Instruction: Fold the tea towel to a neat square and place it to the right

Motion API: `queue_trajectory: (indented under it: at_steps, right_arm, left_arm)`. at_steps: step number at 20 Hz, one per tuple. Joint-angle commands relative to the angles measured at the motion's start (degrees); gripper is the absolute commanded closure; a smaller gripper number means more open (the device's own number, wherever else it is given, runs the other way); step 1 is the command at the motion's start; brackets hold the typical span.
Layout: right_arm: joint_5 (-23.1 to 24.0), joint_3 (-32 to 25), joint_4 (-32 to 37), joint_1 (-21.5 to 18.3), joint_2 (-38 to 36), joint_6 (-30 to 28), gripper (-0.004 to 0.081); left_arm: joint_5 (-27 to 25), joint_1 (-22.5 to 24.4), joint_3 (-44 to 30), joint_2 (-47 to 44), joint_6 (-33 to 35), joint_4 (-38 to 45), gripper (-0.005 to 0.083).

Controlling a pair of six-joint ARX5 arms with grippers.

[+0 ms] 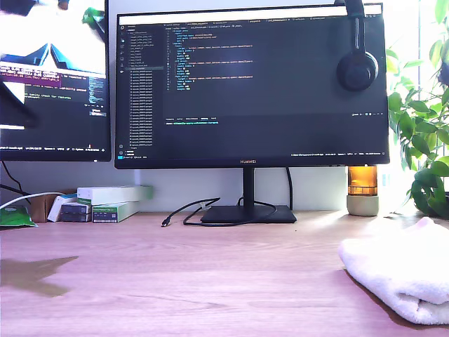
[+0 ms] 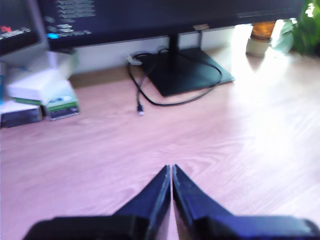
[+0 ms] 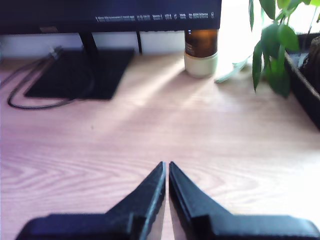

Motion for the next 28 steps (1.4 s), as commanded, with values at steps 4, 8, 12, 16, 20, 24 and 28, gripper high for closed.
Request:
queue_trajectory:
  at_steps: [4,8,12,16,20,24,28]
  right_arm:
    - [-0.7,-7.9,7.8,-0.2,-3.5,0.2,0.0783]
    - [-0.7,-8.7,8.3,-1.1,-6.1,-3.4,0.0783]
    - [-3.2,-9.6,8.3,-2.6,-12.5,-3.2,0.0783]
    - [-3.4,-10.1,2.8,-4.6,-20.3,-2.1,0.0782]
    - [-3.4,-10.8,-4.8,-5.1,-28.5,-1.1,0.0782]
    - [-2.2,-11.0,-13.6,-5.1,-36.9,-1.0,0.0783]
    - [0.0,-13.3,-21.6,-5.1,-46.3,0.2,0.0782]
  left_arm:
    - [-3.2,0.1,-9.1,-10.0,-1.5,2.9,0.0797]
    - [-4.9,0.1,-12.9,-17.6,-1.8,0.8,0.0797]
    - [-5.9,0.7,-14.4,-25.2,-1.9,-3.3,0.0797]
    - [-5.9,3.4,-15.6,-29.9,-2.9,-7.2,0.0797]
    - [-5.8,5.7,-15.6,-32.0,-3.9,-9.9,0.0797]
    - [-4.9,6.1,-15.6,-33.4,-3.9,-12.7,0.0797]
    - [-5.1,6.1,-15.6,-35.7,-4.8,-15.5,0.0797]
